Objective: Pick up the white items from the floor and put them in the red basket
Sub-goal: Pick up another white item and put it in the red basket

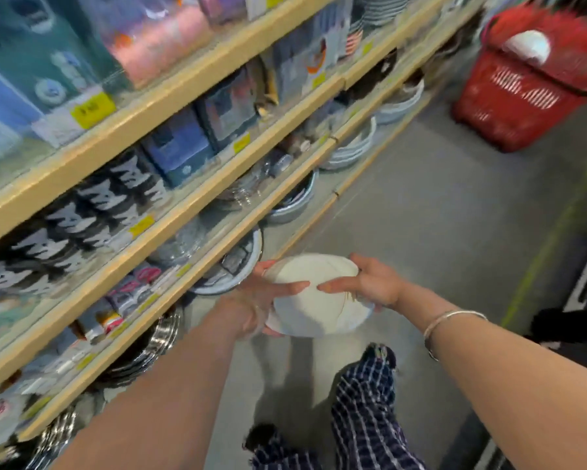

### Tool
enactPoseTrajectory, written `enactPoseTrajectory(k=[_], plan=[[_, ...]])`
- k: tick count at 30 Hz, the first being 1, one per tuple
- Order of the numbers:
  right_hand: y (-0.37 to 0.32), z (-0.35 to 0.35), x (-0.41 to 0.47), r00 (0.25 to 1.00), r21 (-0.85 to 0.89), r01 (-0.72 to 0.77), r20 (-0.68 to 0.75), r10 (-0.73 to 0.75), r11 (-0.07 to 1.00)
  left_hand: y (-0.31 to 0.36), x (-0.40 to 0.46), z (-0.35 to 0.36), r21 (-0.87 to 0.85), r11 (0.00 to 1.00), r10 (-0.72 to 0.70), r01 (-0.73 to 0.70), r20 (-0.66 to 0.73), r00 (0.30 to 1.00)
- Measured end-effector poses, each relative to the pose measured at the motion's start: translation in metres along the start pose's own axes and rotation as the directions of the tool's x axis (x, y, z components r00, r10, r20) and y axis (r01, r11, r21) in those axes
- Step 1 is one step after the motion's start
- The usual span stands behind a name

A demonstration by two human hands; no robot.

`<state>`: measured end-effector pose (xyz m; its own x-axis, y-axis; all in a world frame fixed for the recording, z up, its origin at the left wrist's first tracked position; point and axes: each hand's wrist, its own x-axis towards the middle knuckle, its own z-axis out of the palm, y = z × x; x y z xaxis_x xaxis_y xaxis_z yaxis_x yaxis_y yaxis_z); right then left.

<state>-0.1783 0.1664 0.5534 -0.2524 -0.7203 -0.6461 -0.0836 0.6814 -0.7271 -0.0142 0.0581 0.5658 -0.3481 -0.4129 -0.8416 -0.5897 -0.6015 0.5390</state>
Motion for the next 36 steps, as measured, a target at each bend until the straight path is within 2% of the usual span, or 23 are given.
enactPoseTrajectory(k=[2,7,10,17,22,26,31,36], plan=[[0.003,-0.059,-0.008,0.997,0.019,0.024,-0.067,-0.023,1.0,0.035,0.007,0.049,0.005,1.0,-0.001,0.001,0.048,0.999],[0.012,-0.194,-0.022,0.976,-0.016,0.018,-0.218,-0.021,1.0,0.113,0.027,0.166,0.056,0.99,0.125,-0.13,0.096,0.988],[0.015,-0.261,-0.031,0.957,-0.015,-0.002,-0.29,-0.002,1.0,0.152,0.035,0.223,0.055,0.99,0.116,-0.127,0.163,0.98],[0.028,-0.38,-0.02,0.931,0.096,-0.013,-0.362,0.047,0.995,0.238,0.079,0.318,0.188,0.974,0.071,-0.122,0.258,0.964],[0.031,-0.478,0.02,0.9,0.177,-0.023,-0.425,0.098,0.984,0.321,0.137,0.388,0.27,0.954,0.031,-0.129,0.34,0.94],[0.024,-0.56,0.051,0.871,0.252,-0.029,-0.468,0.148,0.967,0.399,0.18,0.444,0.318,0.941,-0.002,-0.114,0.345,0.939],[0.023,-0.662,0.086,0.826,0.381,-0.003,-0.52,0.217,0.924,0.5,0.227,0.525,0.434,0.882,0.006,-0.181,0.375,0.927],[0.034,-0.763,0.127,0.825,0.446,-0.015,-0.5,0.263,0.895,0.572,0.277,0.6,0.478,0.866,-0.056,-0.149,0.388,0.92]])
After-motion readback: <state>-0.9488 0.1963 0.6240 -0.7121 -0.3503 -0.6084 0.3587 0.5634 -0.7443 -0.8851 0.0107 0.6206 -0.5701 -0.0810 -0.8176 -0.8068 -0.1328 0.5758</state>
